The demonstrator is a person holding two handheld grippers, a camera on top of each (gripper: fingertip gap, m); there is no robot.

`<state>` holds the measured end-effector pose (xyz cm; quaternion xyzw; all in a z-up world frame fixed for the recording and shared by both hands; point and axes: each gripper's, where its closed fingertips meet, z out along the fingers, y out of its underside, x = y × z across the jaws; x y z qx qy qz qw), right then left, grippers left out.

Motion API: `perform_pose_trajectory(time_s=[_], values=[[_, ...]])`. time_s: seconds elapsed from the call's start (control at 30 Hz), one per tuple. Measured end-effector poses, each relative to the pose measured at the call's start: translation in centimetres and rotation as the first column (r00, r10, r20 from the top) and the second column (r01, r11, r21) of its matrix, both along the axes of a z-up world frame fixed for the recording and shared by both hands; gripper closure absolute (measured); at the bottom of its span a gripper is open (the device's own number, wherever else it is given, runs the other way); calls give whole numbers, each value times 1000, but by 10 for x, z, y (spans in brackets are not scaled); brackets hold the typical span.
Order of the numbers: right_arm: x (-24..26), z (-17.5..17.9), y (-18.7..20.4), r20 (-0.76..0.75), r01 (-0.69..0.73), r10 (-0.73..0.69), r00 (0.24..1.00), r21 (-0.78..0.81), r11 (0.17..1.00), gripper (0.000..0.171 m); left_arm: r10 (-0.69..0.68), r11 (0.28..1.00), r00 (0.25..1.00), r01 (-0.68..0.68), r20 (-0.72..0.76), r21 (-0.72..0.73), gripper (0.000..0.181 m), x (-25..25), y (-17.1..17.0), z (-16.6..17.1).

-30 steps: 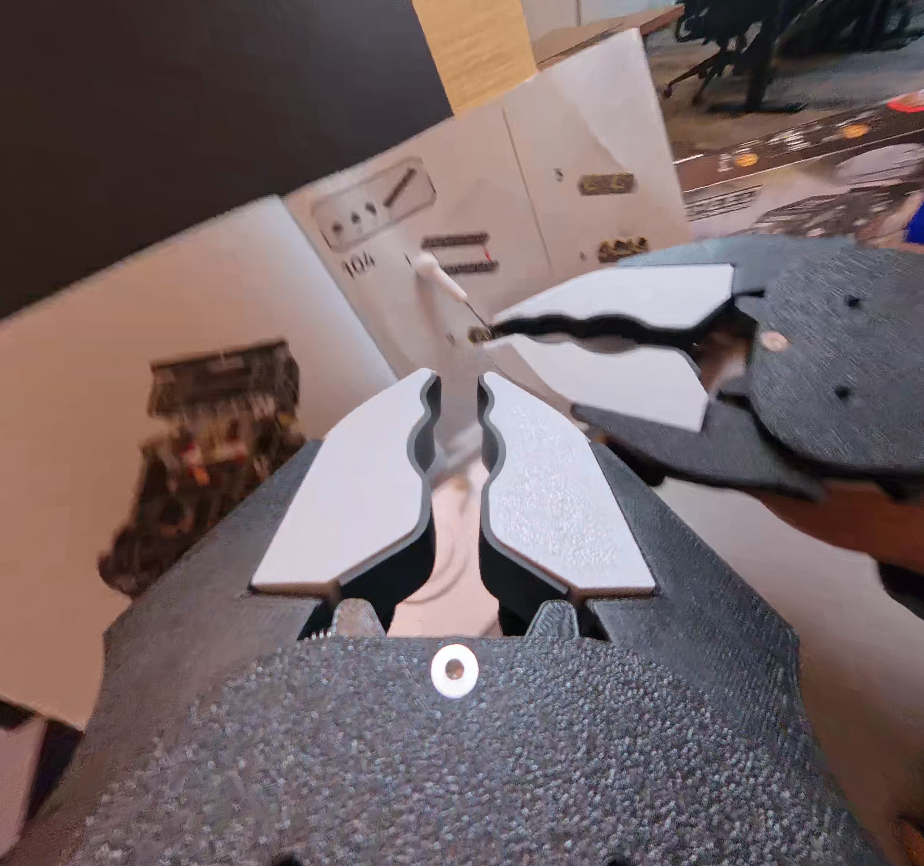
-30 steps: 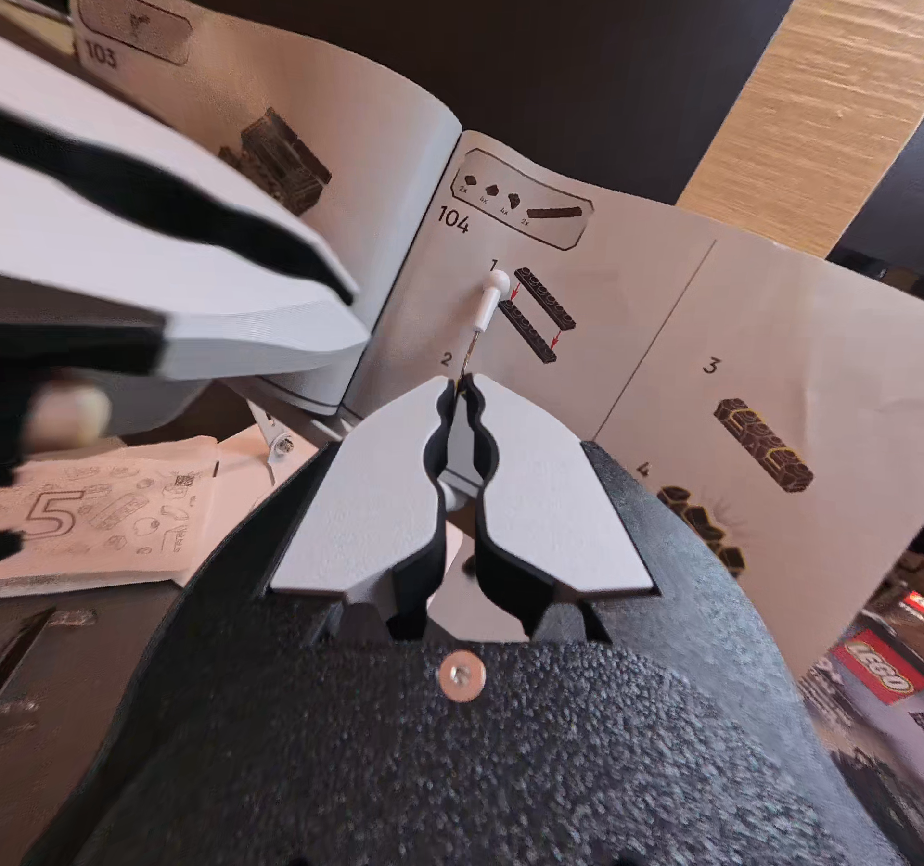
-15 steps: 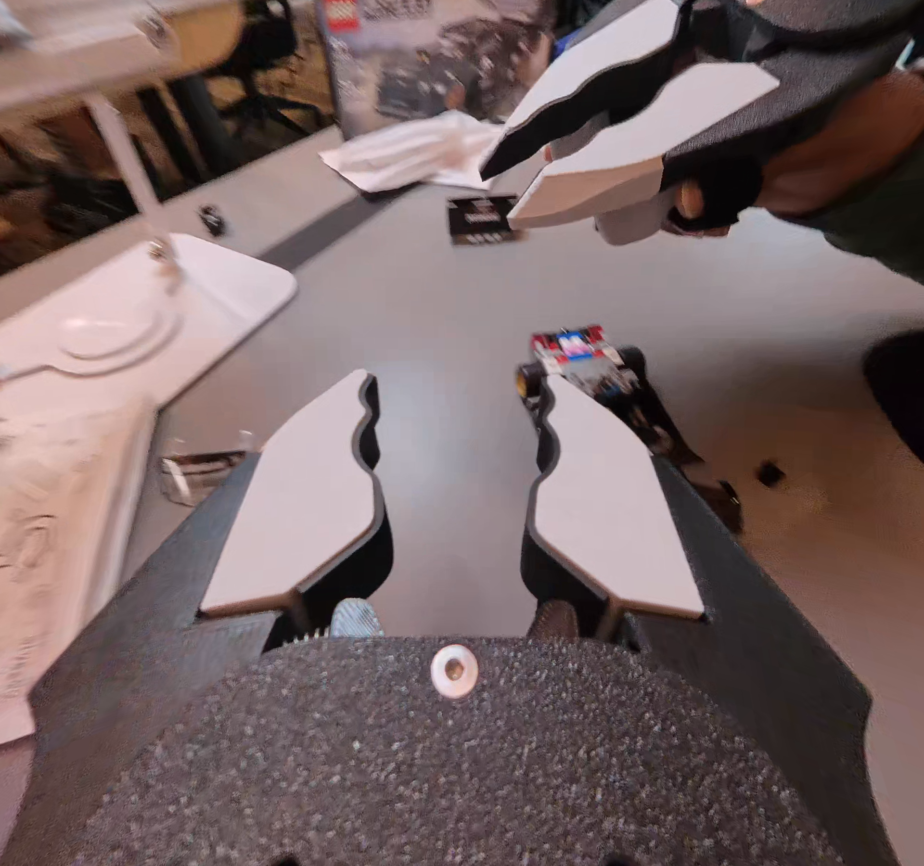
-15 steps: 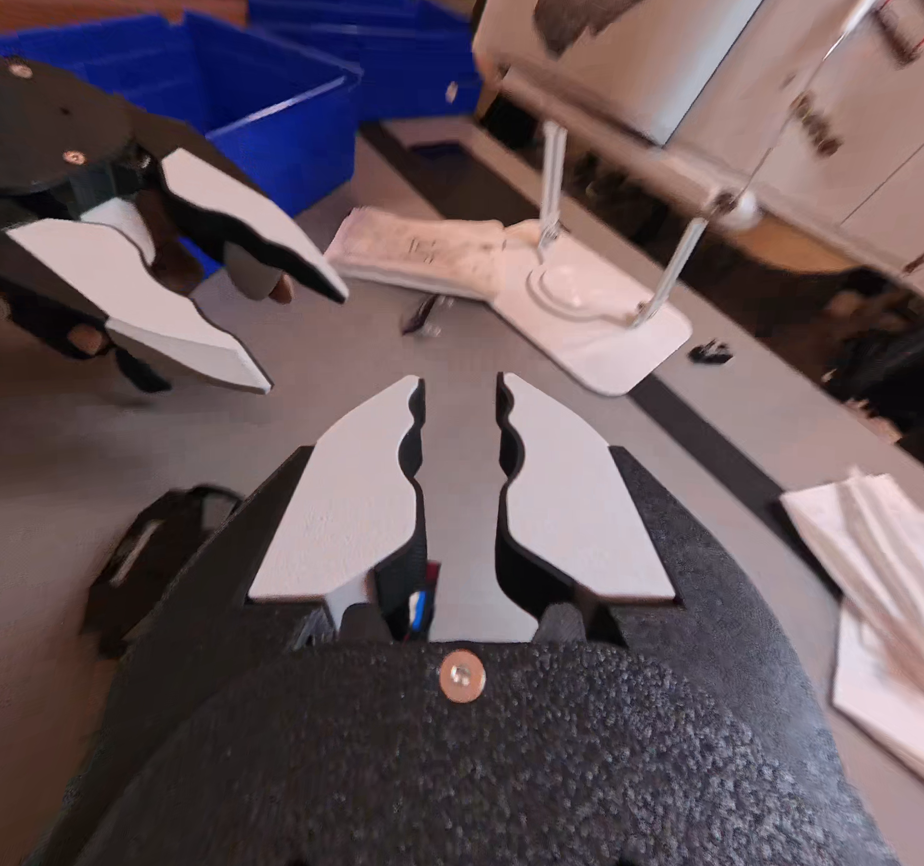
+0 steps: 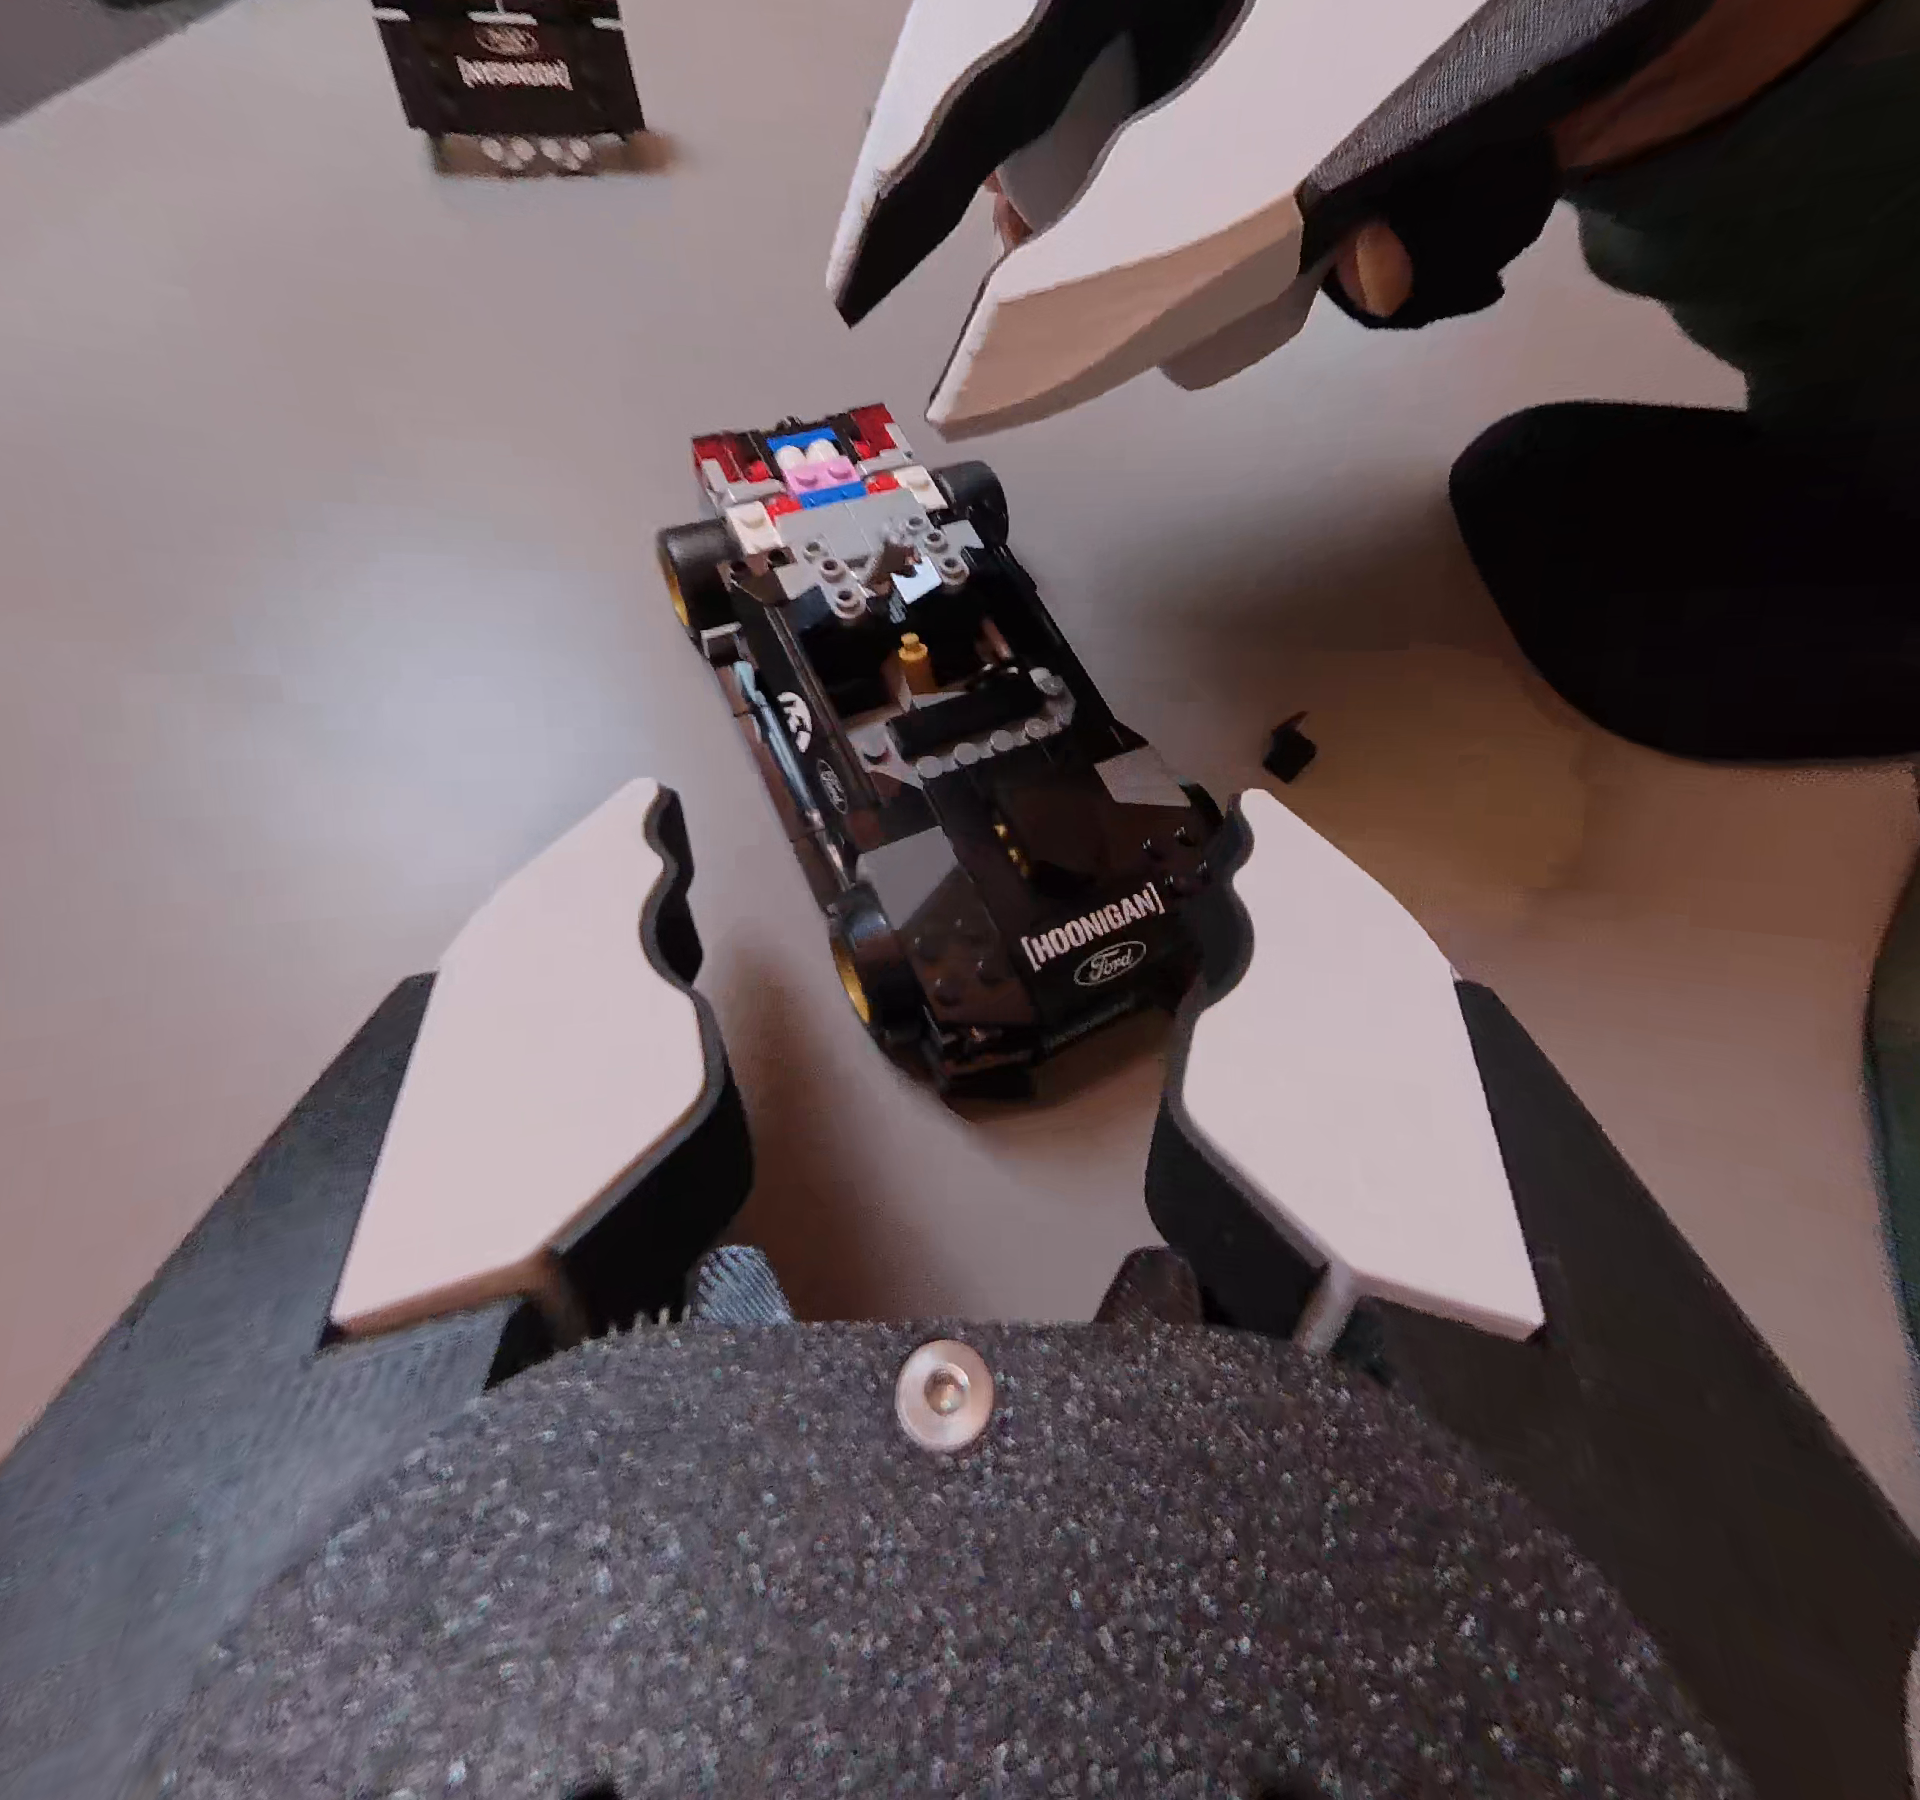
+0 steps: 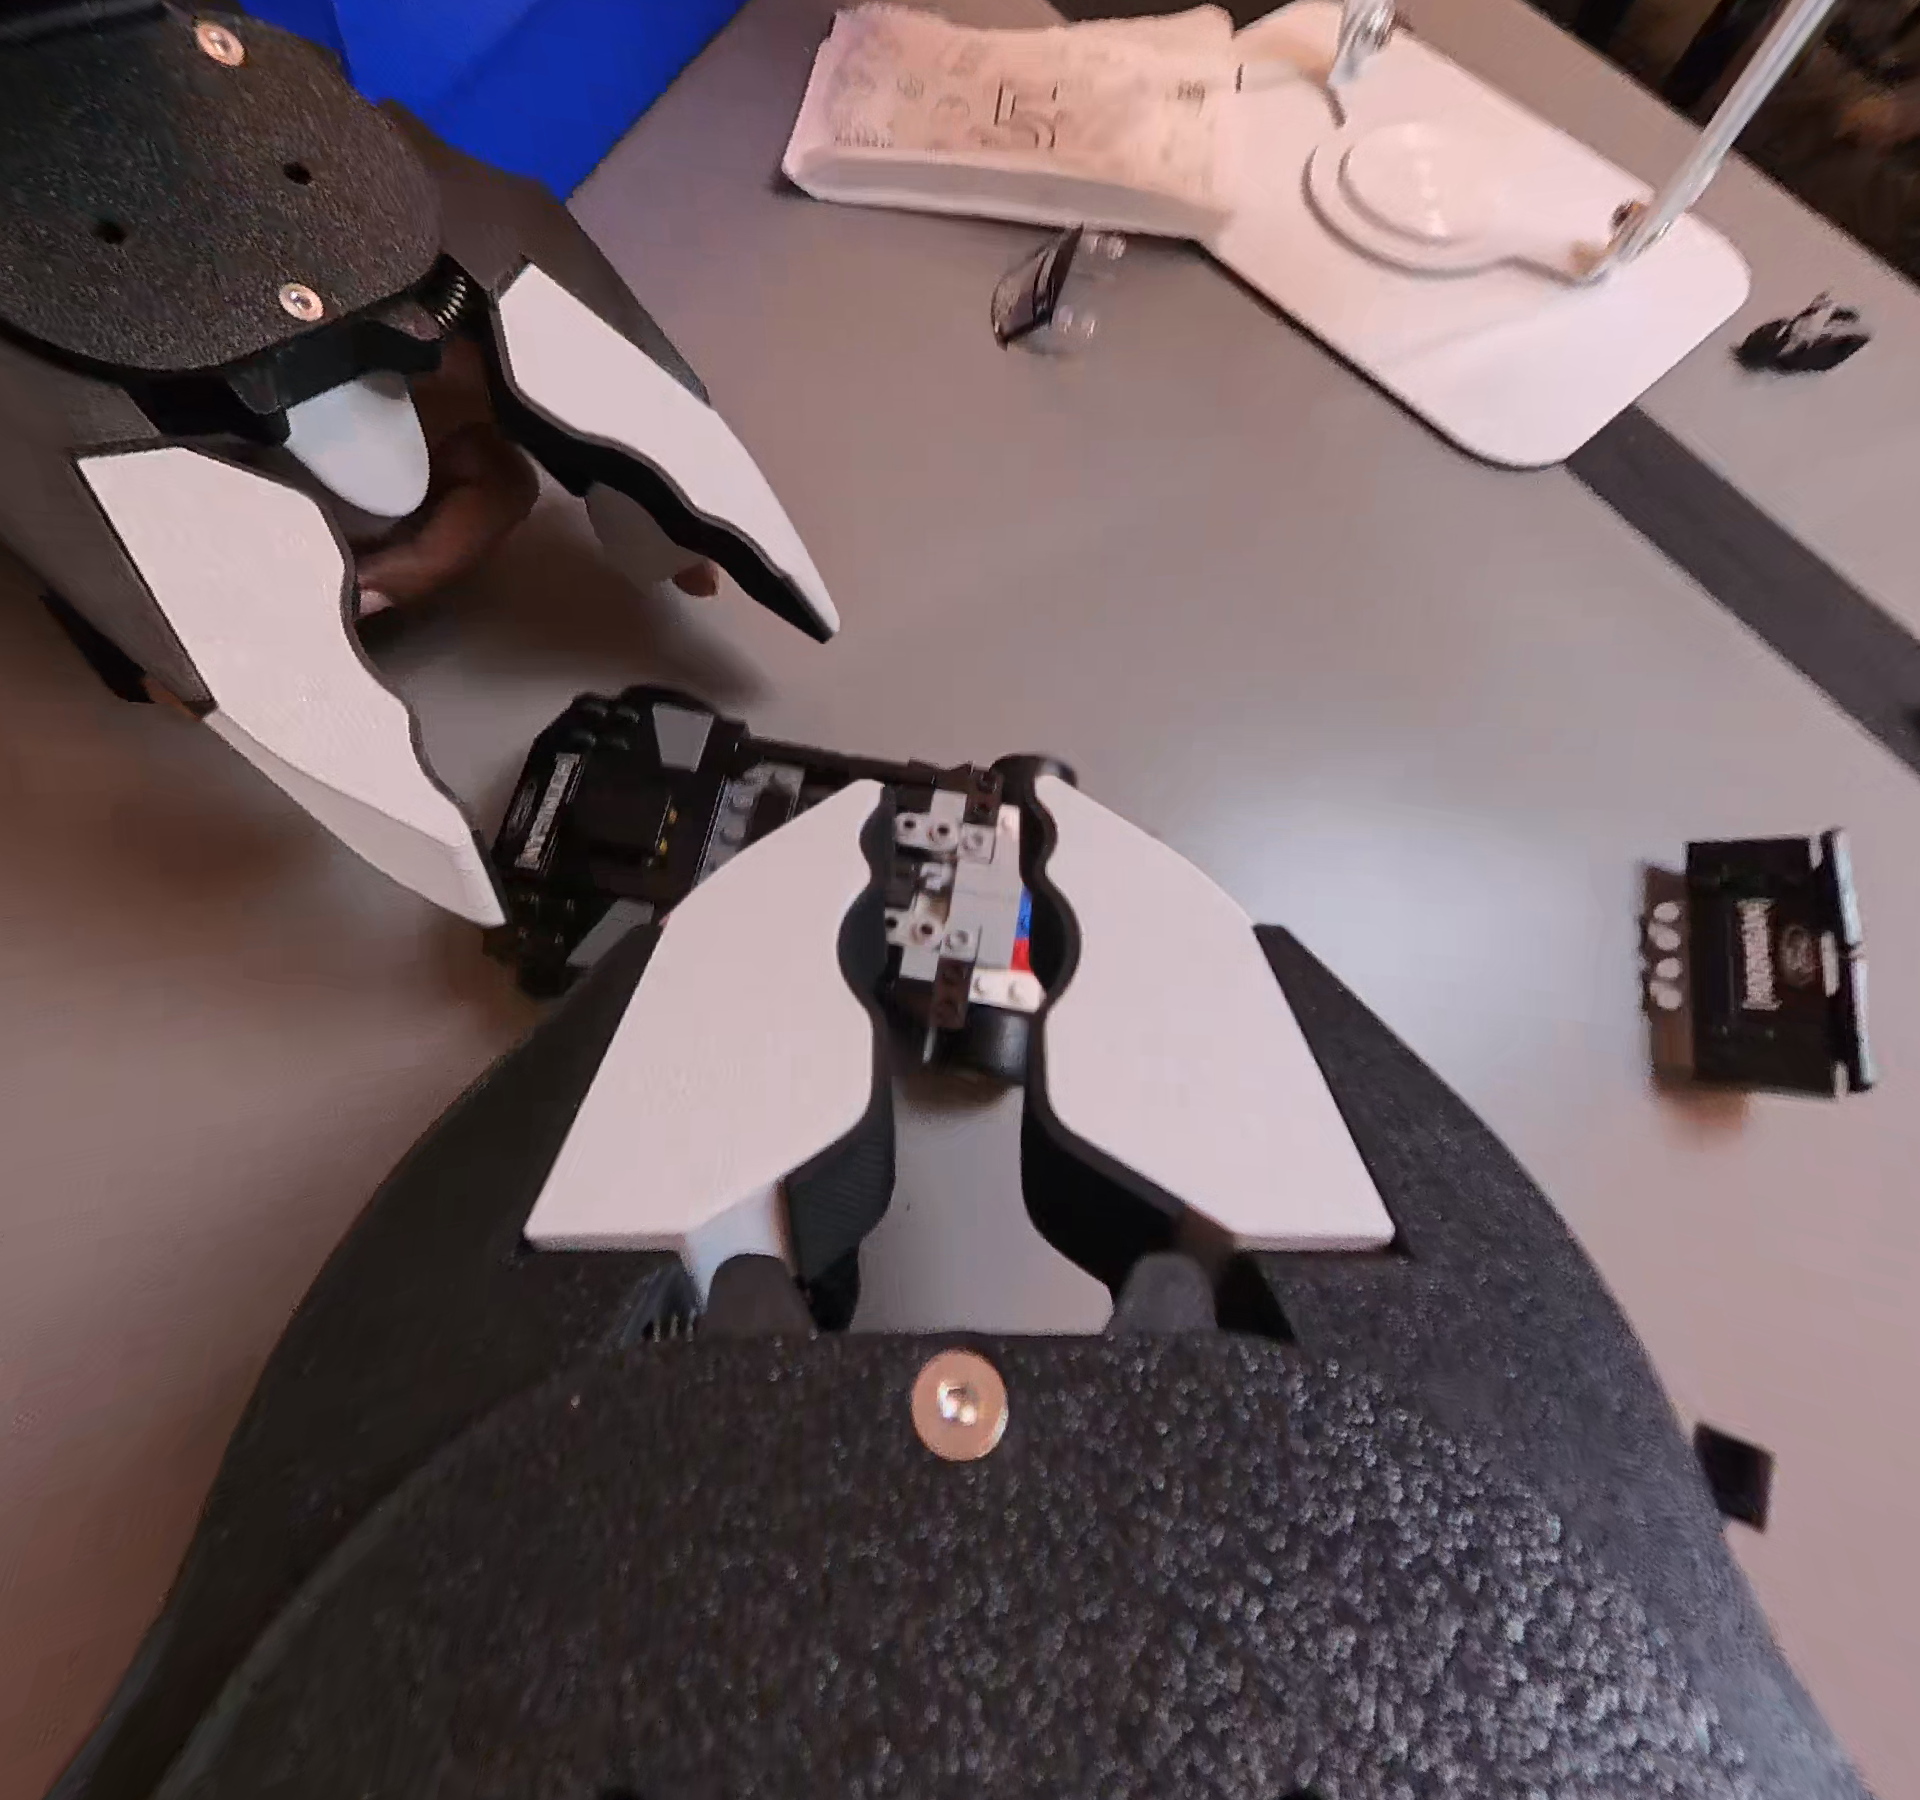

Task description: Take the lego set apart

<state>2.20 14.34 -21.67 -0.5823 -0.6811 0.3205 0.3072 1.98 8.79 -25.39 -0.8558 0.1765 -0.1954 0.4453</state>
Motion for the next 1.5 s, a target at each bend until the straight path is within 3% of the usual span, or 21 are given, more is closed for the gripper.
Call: perform_pose_trajectory(time_s=[0.23, 0.57, 0.8, 0.97, 1.27, 1.5], values=[[16, -22, -12, 100, -10, 13, 995, -24, 1000, 146, -47, 999, 997, 47, -59, -10, 101, 15, -5, -11], [6, -33, -14, 139, 8, -11, 990, 23, 1000, 148, -50, 999, 999, 51, -16, 2, 103, 12, -5, -9], [-9, -5, -8, 15, 23, -22, 1000, -24, 999, 148, 32, 997, 996, -37, 78, 74, 108, -8, 5, 13], [-41, 31, -2, -66, 6, -3, 998, 45, 999, 148, 70, 992, 995, -76, 66, 102, 108, -17, 8, 16], [4, -19, -14, 279, -88, 53, 959, 112, 990, 147, -37, 999, 999, 37, 4, 20, 92, 8, -2, -4], [13, -43, -15, 329, -49, 6, 944, 124, 991, 151, -46, 999, 995, 46, -86, -3, 96, 18, -3, -15]])
